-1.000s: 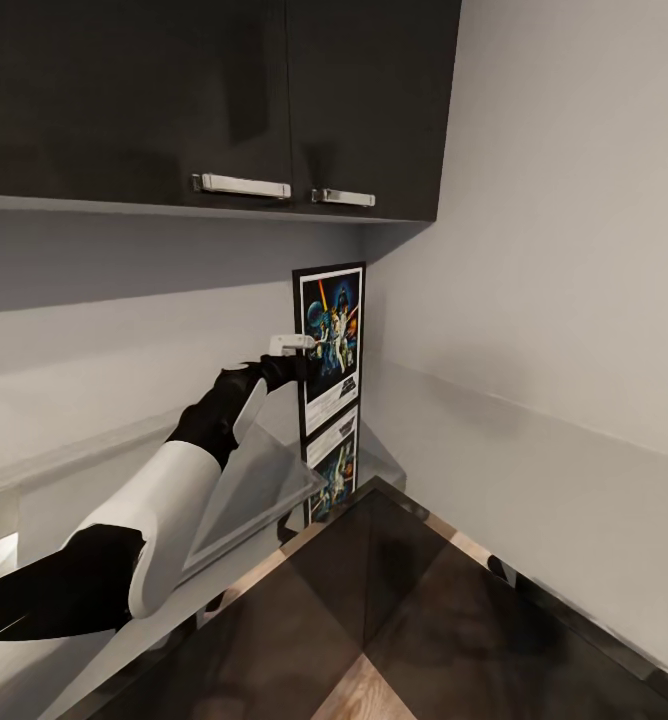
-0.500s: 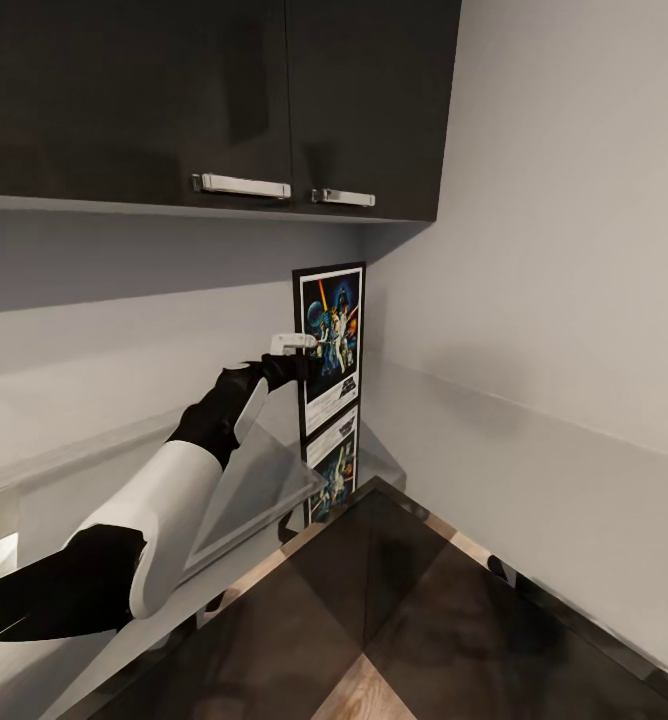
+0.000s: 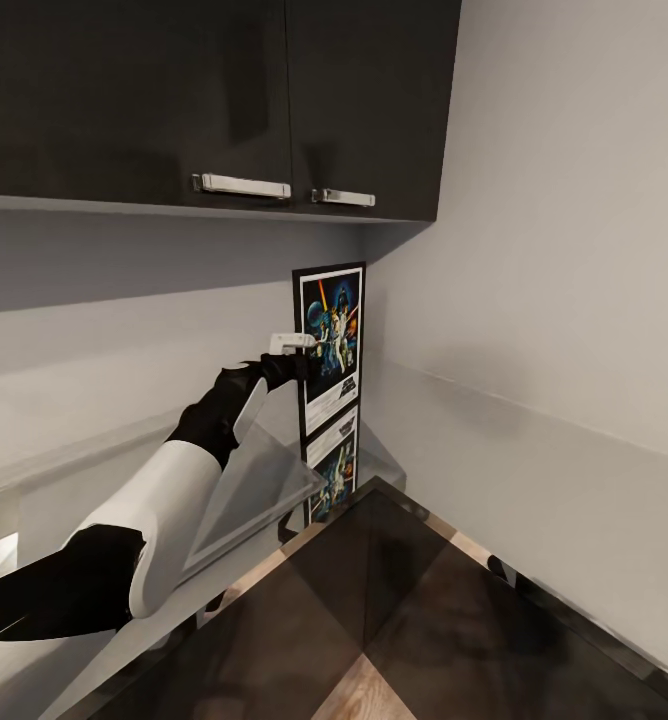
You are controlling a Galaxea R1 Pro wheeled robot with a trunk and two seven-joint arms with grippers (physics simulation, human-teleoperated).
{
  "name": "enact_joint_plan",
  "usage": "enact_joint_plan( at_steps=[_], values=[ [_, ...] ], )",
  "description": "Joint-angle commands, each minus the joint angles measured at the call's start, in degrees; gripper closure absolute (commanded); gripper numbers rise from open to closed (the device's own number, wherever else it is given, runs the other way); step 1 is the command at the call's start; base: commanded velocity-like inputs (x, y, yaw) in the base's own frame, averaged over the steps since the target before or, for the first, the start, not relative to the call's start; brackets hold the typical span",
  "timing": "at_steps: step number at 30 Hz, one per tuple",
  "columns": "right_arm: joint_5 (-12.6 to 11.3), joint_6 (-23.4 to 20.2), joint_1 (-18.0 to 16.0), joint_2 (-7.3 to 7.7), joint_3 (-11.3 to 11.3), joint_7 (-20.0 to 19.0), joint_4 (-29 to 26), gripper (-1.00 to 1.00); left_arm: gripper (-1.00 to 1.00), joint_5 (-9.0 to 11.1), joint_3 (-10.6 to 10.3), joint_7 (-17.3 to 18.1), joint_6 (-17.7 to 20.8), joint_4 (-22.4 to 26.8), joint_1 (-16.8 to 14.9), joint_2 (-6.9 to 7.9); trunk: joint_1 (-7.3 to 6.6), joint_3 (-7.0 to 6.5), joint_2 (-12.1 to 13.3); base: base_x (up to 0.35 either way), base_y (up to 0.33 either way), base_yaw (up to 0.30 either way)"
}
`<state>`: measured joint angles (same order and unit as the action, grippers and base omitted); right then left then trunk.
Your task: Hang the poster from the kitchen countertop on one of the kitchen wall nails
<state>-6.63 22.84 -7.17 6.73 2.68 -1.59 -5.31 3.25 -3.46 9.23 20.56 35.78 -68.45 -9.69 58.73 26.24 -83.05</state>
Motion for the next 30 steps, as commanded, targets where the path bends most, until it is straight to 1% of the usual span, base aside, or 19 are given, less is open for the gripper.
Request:
enact_joint_plan(
  at_steps=[1, 14, 20, 30],
  values=[
    [-0.23, 0.19, -0.03, -0.02, 0.22, -0.17, 0.04, -1.00, -1.00, 0.34, -0.07, 0.00, 0.35, 0.08, -0.03, 0.01, 0.00, 0.06, -0.03, 0.000, 0.000, 0.000],
    [-0.23, 0.19, -0.03, -0.03, 0.22, -0.17, 0.04, -1.00, -1.00, 0.30, -0.02, 0.00, 0.26, 0.11, -0.03, 0.10, 0.00, 0.06, -0.03, 0.000, 0.000, 0.000],
    [-0.23, 0.19, -0.03, -0.04, 0.22, -0.17, 0.04, -1.00, -1.00, 0.31, 0.02, 0.02, 0.20, 0.10, -0.03, 0.11, 0.00, 0.06, -0.03, 0.080, 0.000, 0.000],
    [-0.23, 0.19, -0.03, -0.05, 0.22, -0.17, 0.04, -1.00, -1.00, 0.35, 0.04, 0.11, 0.18, 0.16, -0.04, 0.11, 0.00, 0.06, -0.03, 0.008, 0.000, 0.000]
  ],
)
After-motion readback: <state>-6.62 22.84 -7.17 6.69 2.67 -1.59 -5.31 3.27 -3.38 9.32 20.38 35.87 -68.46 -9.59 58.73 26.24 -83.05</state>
